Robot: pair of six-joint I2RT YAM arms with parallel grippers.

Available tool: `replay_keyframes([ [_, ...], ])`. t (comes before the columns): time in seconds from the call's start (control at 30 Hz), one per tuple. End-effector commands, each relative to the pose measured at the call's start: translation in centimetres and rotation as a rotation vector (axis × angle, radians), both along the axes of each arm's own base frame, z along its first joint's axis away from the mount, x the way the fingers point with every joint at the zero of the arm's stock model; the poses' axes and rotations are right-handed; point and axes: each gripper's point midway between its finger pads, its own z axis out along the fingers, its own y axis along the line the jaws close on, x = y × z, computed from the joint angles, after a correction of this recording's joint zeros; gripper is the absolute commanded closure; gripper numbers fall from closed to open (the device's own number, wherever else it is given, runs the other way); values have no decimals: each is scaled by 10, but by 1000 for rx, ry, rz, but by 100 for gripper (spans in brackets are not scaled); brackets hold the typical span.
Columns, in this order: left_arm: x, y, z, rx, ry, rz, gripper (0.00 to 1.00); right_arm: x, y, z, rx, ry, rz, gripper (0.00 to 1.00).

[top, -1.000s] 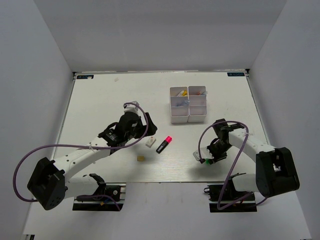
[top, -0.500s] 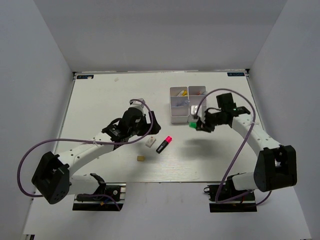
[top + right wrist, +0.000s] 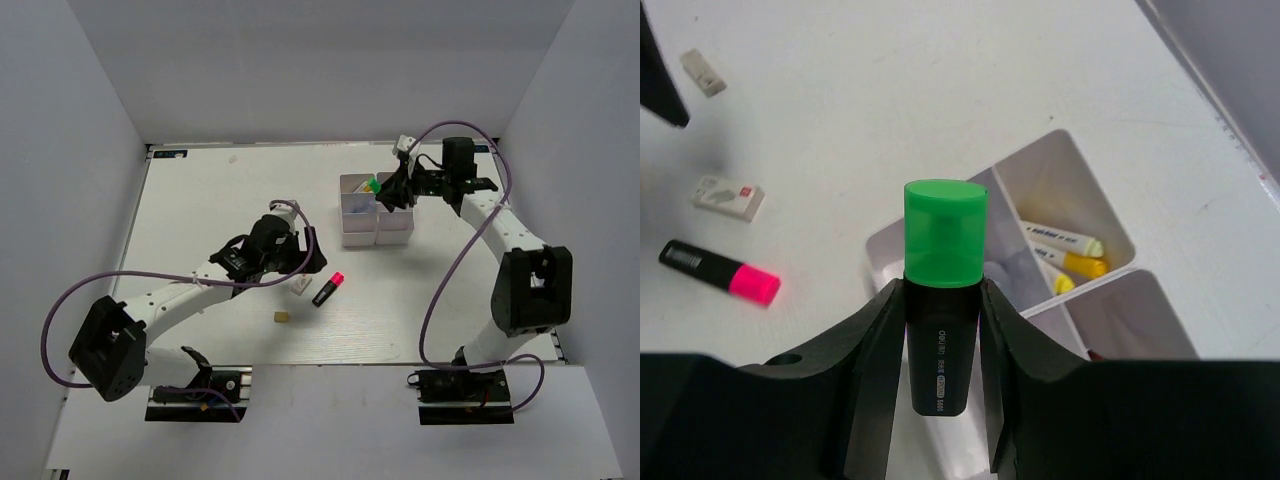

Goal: Sort the stationery into containers
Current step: Place the pen in the storage box.

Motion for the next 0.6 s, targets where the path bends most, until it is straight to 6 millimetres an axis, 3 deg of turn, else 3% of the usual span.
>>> replay_keyframes([
  [0.0,0,-13,17,-24,-28,-62,4,28,3,32,83,-82,9,98],
  [0.07,-1,-16,21,-25,-40,-93,7,40,2,36,82,-102,10,98],
  [0.1,1,-17,23,-21,-47,-99,7,47,-1,27,77,-89,6,98],
  [0.27,0,-28,25,-10,-65,-194,10,57,-6,18,69,-116,6,97],
  [0.43,3,-34,25,17,-63,-243,12,63,-12,-7,47,-89,3,94],
  [0.57,4,-40,24,24,-66,-257,12,68,-17,-15,27,-91,-20,81],
])
